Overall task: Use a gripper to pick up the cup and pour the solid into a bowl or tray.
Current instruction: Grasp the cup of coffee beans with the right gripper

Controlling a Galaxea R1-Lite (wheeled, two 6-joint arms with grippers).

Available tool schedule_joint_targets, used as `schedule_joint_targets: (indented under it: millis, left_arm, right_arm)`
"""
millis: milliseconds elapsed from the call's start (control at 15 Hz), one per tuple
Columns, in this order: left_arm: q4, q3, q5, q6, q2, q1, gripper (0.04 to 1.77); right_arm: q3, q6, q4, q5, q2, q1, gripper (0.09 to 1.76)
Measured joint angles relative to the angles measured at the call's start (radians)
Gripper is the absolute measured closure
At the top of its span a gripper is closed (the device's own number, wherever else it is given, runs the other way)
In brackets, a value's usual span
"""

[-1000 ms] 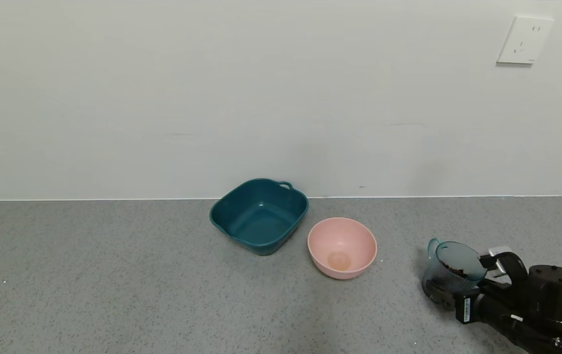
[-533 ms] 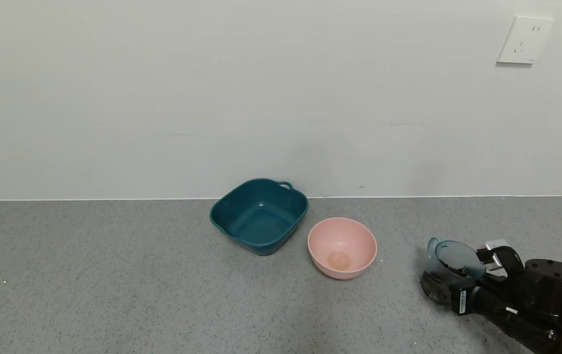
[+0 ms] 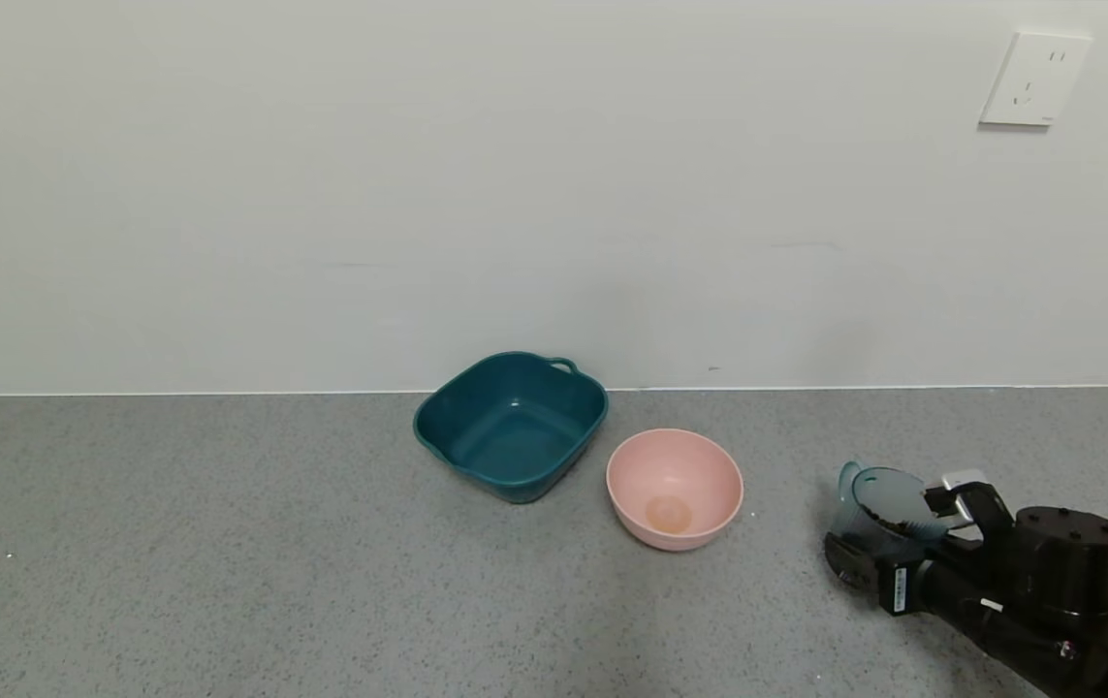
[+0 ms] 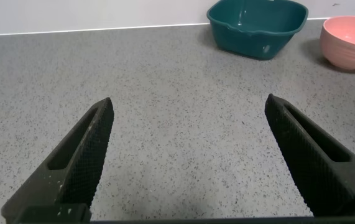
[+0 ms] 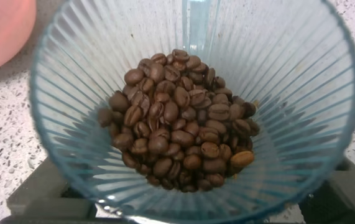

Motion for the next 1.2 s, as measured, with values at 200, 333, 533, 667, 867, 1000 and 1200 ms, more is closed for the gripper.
schedule_joint_targets:
  millis: [200, 333, 533, 667, 867, 1000, 1200]
  left_arm:
    - [0.0, 0.0, 0.0, 0.0, 0.0, 0.0, 0.06]
    - [0.0, 0.0, 0.0, 0.0, 0.0, 0.0, 0.06]
    - [0.0, 0.0, 0.0, 0.0, 0.0, 0.0, 0.06]
    - [0.0, 0.0, 0.0, 0.0, 0.0, 0.0, 0.06]
    - [0.0, 0.0, 0.0, 0.0, 0.0, 0.0, 0.06]
    - [0.0, 0.0, 0.0, 0.0, 0.0, 0.0, 0.06]
    - [0.0, 0.0, 0.0, 0.0, 0.0, 0.0, 0.06]
  right_arm:
    - [-0.004, 0.001, 0.0, 0.0, 0.005, 0.0, 0.14]
    - [-0.005, 0.003, 0.0, 0.0, 0.006, 0.0, 0.14]
    - [-0.006, 0.003, 0.0, 0.0, 0.001, 0.0, 0.14]
    - [-0.004, 0.004, 0.0, 0.001, -0.002, 0.001, 0.14]
    - [-0.004, 0.004, 0.0, 0.001, -0.007, 0.002, 0.14]
    - [-0.003, 0.004, 0.0, 0.001, -0.008, 0.002, 0.23]
    - [-0.001, 0.004, 0.0, 0.001, -0.009, 0.002, 0.49]
